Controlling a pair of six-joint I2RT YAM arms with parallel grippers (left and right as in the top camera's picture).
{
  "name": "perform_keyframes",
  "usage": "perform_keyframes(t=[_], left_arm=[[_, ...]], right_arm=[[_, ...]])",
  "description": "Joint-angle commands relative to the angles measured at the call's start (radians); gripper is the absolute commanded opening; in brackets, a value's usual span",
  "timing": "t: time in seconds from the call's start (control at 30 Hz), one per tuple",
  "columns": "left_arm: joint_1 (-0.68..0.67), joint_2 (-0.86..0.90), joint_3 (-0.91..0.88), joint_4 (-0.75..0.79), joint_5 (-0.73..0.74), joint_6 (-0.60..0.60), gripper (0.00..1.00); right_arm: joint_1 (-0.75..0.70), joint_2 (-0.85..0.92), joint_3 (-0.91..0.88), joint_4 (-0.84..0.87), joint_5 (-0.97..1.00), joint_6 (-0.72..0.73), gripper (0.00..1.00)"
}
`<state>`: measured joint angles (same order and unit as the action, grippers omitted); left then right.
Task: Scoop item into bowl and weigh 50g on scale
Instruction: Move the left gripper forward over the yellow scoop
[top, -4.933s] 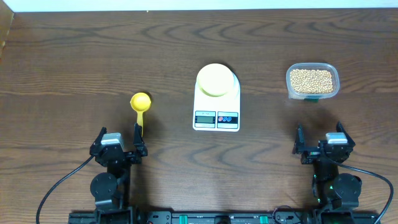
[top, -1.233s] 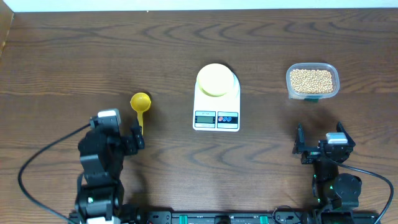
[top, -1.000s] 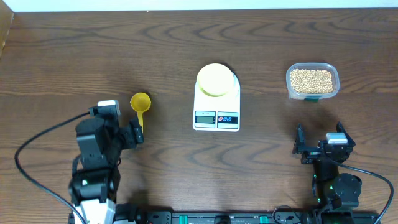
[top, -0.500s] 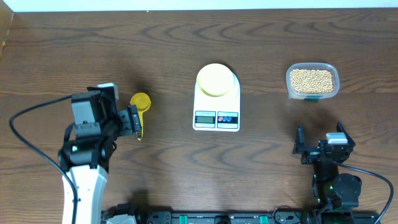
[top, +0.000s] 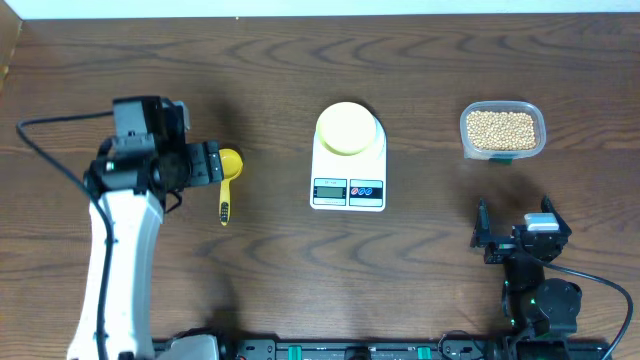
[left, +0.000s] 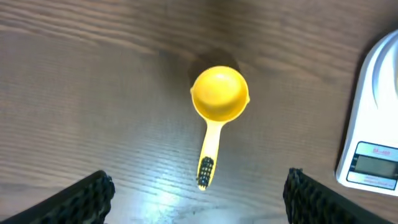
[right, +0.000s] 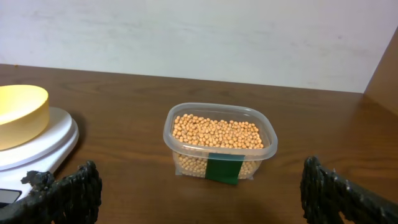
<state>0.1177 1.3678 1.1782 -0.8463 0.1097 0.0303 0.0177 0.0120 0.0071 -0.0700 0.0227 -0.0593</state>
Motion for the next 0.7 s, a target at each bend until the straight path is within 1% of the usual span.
perform_keyframes(t=[0.0,0.3,0.67], left_arm=[[0.013,0.066,0.069,-0.026,0.009,0.021,0.89],[0.080,0.196,0.148,-0.044,0.009,0.030,0.89],[0.083,0.330,0.234,-0.071,0.009,0.050,0.89]], right_arm=[[-0.004,-0.003,-0.002,-0.003,0.009,-0.009,0.99],[-0.004,-0.003,-0.002,-0.003,0.009,-0.009,0.99],[-0.004,-0.003,-0.002,-0.003,0.008,-0.009,0.99]])
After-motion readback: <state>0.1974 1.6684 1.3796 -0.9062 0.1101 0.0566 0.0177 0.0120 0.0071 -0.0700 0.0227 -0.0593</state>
